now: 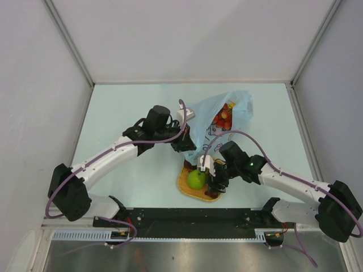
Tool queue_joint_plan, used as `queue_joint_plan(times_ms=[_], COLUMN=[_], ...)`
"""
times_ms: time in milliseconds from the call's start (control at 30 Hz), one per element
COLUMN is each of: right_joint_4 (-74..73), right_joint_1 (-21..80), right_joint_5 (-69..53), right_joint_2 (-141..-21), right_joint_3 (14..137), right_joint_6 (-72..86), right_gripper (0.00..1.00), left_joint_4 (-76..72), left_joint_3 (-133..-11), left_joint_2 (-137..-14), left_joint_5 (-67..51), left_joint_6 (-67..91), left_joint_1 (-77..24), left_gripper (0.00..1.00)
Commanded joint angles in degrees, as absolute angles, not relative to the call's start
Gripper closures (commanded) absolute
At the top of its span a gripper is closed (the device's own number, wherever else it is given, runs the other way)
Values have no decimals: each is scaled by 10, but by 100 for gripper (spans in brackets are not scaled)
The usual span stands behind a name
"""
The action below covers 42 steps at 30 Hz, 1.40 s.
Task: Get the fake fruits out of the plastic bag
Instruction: Place the fake fruit on the plate, then adjust the plastic bag at the center of the board.
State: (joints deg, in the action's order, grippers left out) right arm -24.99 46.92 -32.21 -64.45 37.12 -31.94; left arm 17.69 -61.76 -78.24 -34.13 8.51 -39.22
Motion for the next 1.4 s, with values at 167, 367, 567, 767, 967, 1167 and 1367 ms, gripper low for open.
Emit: queue_joint_plan(times_ms=[167,367,567,767,967,1167,1367], right_joint_4=[-250,-238,-223,-132,-256,-301,-287], right_joint_1=[474,448,377,261,203,154,140], right_joint_5=[-277,-203,-34,146,64,6,-31], right_joint_2=[-602,-586,-568,-571,-537,-528,-549], right_joint_3=[408,495,613,667,666,664,661], right_joint_6=[-285,-209,-186,-230,-116,-56,-36], right_gripper=[28,36,56,28,32,30,27], left_joint_4=[167,169,212,285,331,317,295], left_joint_3=[-612,-613,-647,-715,-733,-691,-697], left_joint_2=[-752,-757,-753,-718,-706,-707,-771], left_joint_5=[-338,-331,-318,-193,-333,-415,-316], left_joint_6=[79,79,54,2,-19,24,47], left_joint_1=[-396,-396,-394,-389,-390,-389,-412], left_gripper=[100,100,100,44,36,18,14])
